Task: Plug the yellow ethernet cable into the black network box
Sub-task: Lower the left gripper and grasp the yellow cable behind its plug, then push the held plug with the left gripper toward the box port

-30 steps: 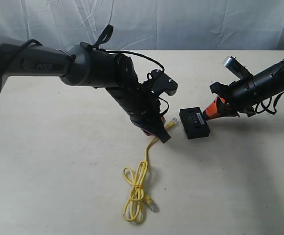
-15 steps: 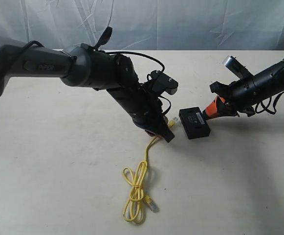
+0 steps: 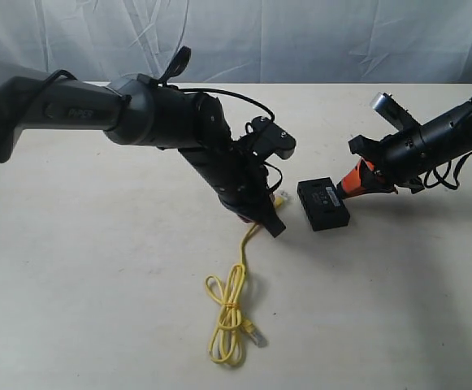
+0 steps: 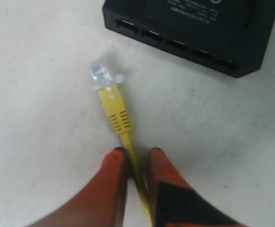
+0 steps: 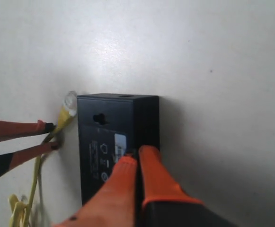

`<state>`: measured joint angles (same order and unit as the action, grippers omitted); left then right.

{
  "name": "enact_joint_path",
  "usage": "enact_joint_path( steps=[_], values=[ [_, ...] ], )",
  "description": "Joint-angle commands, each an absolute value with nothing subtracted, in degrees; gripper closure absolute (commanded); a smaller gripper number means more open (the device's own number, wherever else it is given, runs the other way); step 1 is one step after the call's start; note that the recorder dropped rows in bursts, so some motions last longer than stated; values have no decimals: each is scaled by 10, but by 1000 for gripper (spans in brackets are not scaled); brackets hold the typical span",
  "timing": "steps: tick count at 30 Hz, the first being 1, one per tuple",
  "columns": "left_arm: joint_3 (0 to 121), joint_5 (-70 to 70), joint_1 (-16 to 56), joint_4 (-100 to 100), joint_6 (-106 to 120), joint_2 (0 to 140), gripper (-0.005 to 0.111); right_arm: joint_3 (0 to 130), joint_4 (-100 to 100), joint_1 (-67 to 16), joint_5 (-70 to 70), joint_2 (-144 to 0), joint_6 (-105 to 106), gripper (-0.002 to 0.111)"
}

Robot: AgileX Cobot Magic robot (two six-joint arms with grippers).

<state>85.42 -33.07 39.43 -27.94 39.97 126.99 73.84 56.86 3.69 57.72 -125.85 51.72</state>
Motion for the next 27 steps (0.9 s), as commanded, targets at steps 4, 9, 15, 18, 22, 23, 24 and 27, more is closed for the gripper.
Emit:
enact_joint_path(
  steps=[4, 9, 15, 18, 22, 23, 24, 27],
  values=[
    [852, -364, 395, -153, 398, 1247, 107, 740, 569, 39, 570, -1259, 522, 108],
    [857, -392, 395, -61, 440, 1222, 107, 740, 569, 39, 570, -1259, 522, 108],
    [886, -435, 395, -73, 504, 1221, 107, 740, 569, 39, 570, -1259, 522, 108],
    [886, -427, 395, -133, 539, 1224, 107, 740, 570, 39, 567, -1259, 522, 108],
    [886, -430, 395, -203, 590, 1242, 107, 740, 570, 39, 567, -1259, 522, 108],
    [886, -425, 395, -212, 592, 1247, 107, 740, 570, 39, 567, -1259, 522, 108],
    [886, -419, 395, -217, 590, 1251, 107, 740, 570, 39, 567, -1259, 522, 108],
    [886, -409, 395, -224, 590, 1255, 107, 740, 570, 39, 567, -1259, 522, 108]
  ],
)
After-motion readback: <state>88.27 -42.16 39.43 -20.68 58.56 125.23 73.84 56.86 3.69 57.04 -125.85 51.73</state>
